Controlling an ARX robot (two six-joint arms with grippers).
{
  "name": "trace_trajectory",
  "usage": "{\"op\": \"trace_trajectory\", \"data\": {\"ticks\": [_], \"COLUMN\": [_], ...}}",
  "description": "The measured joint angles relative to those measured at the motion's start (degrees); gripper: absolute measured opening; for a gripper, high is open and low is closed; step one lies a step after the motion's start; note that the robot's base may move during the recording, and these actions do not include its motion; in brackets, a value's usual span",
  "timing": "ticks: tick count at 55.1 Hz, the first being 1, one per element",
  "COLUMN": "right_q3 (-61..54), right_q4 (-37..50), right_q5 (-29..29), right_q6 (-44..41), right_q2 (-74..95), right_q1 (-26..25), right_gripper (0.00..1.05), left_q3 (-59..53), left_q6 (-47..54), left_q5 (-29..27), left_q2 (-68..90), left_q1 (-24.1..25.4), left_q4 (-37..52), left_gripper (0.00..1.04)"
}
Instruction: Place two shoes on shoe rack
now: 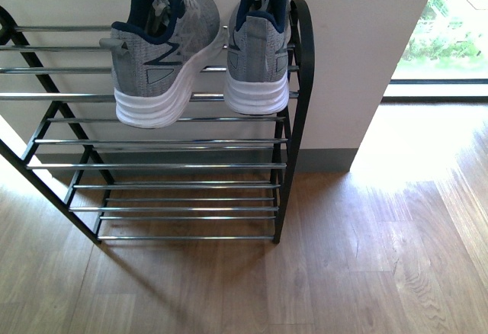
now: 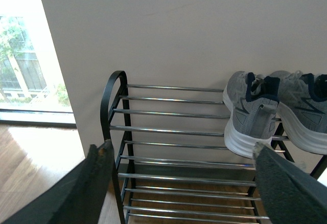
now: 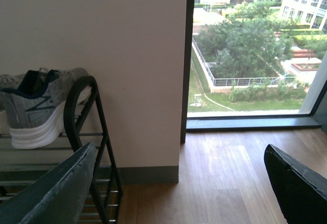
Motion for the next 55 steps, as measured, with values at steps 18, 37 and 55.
{"op": "trace_trajectory", "data": {"ticks": [18,37,55], "right_q3": [0.00,-0.02,0.00], "right_q4": [0.00,0.00,0.00], "right_q5": [0.02,0.00,0.07], "right_q6": [0.00,0.00,-0.02], "right_q2": [0.00,0.00,-0.02], "right_q1": [0.00,0.00,0.02], "right_gripper": [0.96,0.96,0.96], "left_q3": [-0.02,-0.02,0.00], "left_q6": [0.11,0.11,0.13], "left_q5": [-0.02,-0.02,0.09], "left_q2": [0.00,0.00,0.00], "left_q1": [0.00,0.00,0.00], "left_q4": [0.00,0.00,0.00], "left_gripper": [0.95,0.95,0.95]}}
